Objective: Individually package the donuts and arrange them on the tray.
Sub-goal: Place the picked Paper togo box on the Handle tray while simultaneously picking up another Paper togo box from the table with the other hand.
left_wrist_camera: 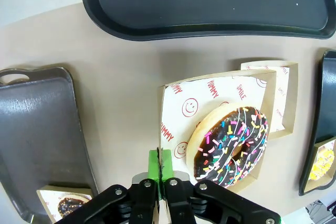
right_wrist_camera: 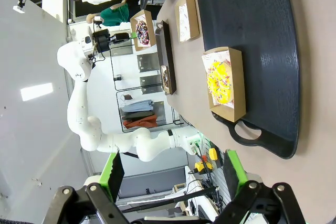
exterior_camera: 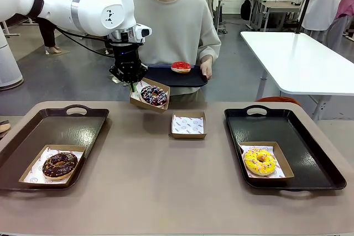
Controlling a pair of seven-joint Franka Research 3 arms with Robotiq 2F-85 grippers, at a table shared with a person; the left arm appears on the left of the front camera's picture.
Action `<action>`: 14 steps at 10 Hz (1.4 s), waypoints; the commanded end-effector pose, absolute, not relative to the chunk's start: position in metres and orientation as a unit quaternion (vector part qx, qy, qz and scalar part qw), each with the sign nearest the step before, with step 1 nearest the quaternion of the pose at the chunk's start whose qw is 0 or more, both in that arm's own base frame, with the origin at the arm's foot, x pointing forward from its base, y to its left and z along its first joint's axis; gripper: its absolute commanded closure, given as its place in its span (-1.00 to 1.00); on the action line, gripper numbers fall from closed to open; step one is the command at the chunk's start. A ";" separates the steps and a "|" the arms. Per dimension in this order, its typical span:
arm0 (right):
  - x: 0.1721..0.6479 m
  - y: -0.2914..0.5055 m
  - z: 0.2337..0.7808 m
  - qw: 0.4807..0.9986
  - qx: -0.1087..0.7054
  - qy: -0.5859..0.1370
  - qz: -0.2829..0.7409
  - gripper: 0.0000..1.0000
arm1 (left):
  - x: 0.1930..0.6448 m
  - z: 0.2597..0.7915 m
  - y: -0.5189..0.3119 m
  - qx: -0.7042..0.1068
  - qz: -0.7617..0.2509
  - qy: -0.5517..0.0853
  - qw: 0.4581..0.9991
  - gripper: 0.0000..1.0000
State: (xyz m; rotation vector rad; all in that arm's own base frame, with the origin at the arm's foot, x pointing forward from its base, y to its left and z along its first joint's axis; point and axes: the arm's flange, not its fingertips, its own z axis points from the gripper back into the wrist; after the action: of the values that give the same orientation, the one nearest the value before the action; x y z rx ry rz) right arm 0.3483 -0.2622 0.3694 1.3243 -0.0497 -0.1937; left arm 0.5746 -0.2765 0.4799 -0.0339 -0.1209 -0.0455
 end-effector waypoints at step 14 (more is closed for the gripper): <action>0.529 0.071 0.490 0.955 0.290 -0.049 -0.023 -1.00 | 0.539 0.471 -0.030 -0.046 0.004 -0.030 0.998 0.97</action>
State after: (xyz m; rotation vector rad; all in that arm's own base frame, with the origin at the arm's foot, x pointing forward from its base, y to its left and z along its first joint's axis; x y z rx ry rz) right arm 0.5211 0.0591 0.4934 0.6458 -0.1104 -0.0269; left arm 0.5397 -0.0359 0.4761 -0.1141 -0.0372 0.0206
